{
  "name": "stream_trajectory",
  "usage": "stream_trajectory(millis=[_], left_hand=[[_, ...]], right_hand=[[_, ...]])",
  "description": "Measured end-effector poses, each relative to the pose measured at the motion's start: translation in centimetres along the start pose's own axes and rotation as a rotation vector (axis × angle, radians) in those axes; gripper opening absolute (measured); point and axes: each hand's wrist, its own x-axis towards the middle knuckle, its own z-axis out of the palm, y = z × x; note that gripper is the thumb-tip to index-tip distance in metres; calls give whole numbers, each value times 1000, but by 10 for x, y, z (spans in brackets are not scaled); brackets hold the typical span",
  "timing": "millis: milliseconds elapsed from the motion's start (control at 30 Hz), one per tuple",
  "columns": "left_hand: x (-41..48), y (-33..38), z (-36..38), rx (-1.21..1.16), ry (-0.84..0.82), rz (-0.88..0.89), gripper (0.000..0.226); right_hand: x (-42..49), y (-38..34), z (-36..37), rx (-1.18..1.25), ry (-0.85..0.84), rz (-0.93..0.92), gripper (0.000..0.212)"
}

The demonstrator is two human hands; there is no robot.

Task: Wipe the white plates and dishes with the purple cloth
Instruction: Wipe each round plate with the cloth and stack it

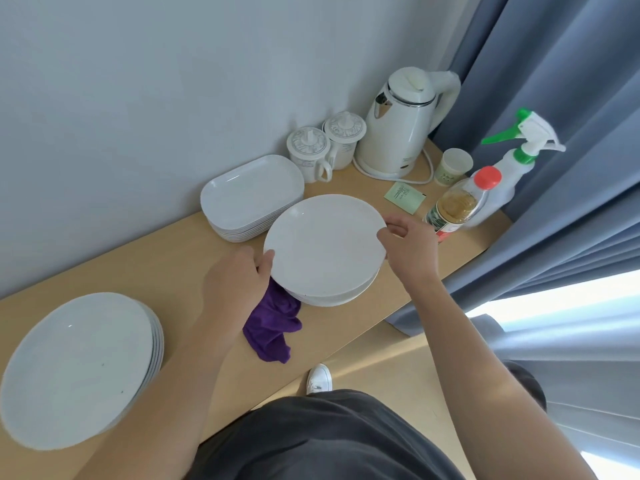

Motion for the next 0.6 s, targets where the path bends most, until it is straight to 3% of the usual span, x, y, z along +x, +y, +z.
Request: stream_trajectory(millis=[167, 600], left_hand=[[9, 13, 10, -86, -28, 74, 40], [19, 8, 34, 56, -110, 83, 37]], right_hand=[[10, 9, -5, -13, -28, 14, 28], [17, 45, 16, -288, -35, -72, 37]])
